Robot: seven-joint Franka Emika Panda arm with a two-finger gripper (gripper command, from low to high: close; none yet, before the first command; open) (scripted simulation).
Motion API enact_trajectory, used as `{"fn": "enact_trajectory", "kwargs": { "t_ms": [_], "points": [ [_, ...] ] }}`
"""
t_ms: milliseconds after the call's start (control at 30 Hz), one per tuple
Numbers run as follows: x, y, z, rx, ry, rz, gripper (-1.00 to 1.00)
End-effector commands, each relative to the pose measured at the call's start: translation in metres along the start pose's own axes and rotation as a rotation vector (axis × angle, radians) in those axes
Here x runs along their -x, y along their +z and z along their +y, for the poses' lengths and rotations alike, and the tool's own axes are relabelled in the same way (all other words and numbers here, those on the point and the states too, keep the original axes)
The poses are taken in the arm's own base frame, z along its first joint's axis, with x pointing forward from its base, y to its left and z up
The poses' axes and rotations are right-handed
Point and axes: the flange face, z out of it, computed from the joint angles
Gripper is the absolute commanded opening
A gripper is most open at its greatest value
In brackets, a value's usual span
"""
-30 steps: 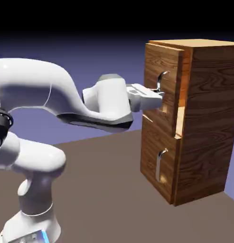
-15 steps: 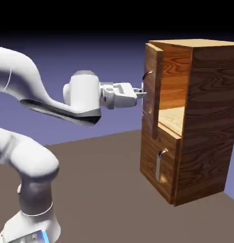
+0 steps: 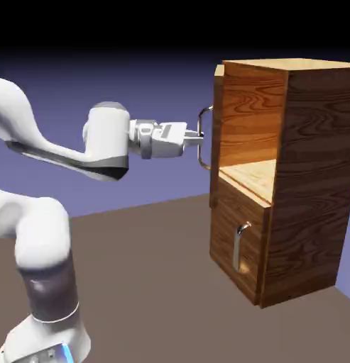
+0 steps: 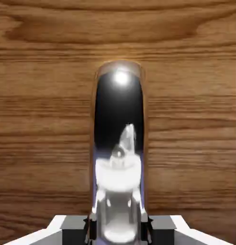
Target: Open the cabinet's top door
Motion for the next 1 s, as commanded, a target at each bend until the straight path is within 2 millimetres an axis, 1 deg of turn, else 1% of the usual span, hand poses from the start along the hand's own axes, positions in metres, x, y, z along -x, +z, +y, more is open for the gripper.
{"fn": "enact_trajectory", "kwargs": {
  "t_ms": [0, 200, 433, 700, 967],
  "points": [
    [-0.001, 0.0, 0.0, -0.005, 0.013, 0.005, -1.0],
    [0.003, -0.006, -0.003, 0.021, 0.008, 0.025, -1.0],
    [0.015, -0.028, -0.015, 0.096, 0.009, 0.099, -1.0],
    [0.039, -0.06, -0.039, 0.224, 0.01, 0.226, -1.0],
    [0.073, -0.09, -0.073, 0.379, 0.01, 0.38, -1.0]
  ]
}}
